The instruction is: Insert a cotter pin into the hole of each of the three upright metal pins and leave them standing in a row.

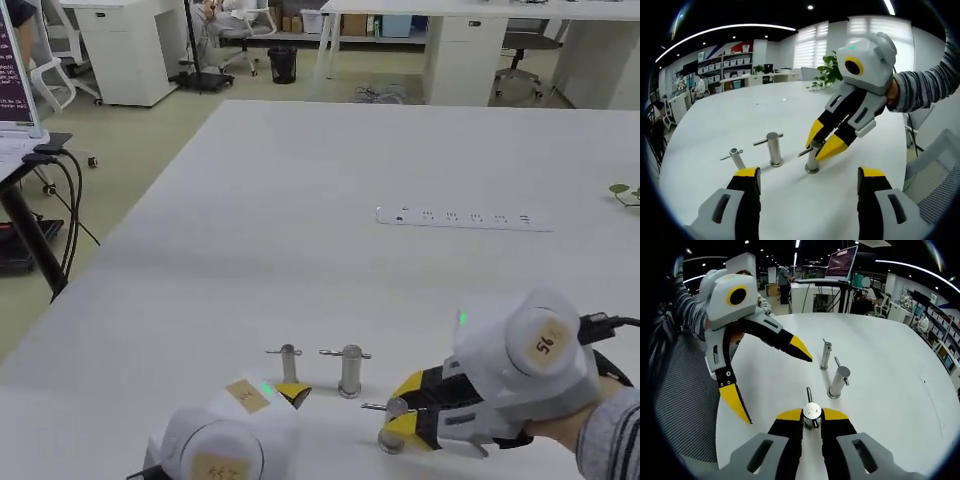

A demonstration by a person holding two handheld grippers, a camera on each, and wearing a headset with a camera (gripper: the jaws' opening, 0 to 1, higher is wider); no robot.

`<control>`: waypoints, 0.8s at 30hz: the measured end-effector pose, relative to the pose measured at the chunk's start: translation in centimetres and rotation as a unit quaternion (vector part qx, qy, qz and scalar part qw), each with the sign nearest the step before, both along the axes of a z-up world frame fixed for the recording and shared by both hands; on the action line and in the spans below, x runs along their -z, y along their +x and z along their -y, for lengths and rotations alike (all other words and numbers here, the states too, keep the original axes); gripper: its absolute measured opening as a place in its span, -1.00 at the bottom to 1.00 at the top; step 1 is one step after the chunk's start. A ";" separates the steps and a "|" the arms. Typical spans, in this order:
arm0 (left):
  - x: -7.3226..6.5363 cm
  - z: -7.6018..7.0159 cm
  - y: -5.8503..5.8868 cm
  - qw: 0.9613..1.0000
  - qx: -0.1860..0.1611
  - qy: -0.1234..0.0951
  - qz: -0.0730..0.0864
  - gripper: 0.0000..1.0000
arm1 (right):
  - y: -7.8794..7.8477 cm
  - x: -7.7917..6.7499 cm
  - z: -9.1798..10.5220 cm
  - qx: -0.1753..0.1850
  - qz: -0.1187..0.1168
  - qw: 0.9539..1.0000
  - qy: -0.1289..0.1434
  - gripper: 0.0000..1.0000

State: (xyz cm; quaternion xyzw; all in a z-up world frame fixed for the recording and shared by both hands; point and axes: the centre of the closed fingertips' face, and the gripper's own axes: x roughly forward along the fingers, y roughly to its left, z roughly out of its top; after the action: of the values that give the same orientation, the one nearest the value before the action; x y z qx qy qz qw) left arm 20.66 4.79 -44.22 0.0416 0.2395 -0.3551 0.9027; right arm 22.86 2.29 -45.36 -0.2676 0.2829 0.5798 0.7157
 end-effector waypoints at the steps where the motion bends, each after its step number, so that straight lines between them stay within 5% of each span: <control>1: 0.0 -0.1 0.0 1.000 -0.001 0.001 0.001 0.57 | 0.4 -0.1 0.2 -0.001 0.001 1.000 -0.004 -0.84; 14: 0.0 -1.8 -0.2 1.000 -0.012 -0.003 -0.002 0.59 | 4.7 -0.4 2.0 -0.008 -0.004 0.999 -0.037 -0.84; 24: -0.4 -3.0 -0.3 1.000 -0.021 -0.002 -0.002 0.60 | 5.6 0.2 2.9 -0.011 -0.005 0.999 -0.045 -0.82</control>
State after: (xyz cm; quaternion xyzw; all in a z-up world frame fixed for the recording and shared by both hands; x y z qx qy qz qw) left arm 20.39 7.81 -43.84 0.0336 0.2413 -0.3365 0.9096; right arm 28.50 -0.56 -45.54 -0.3001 0.3093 0.5753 0.6952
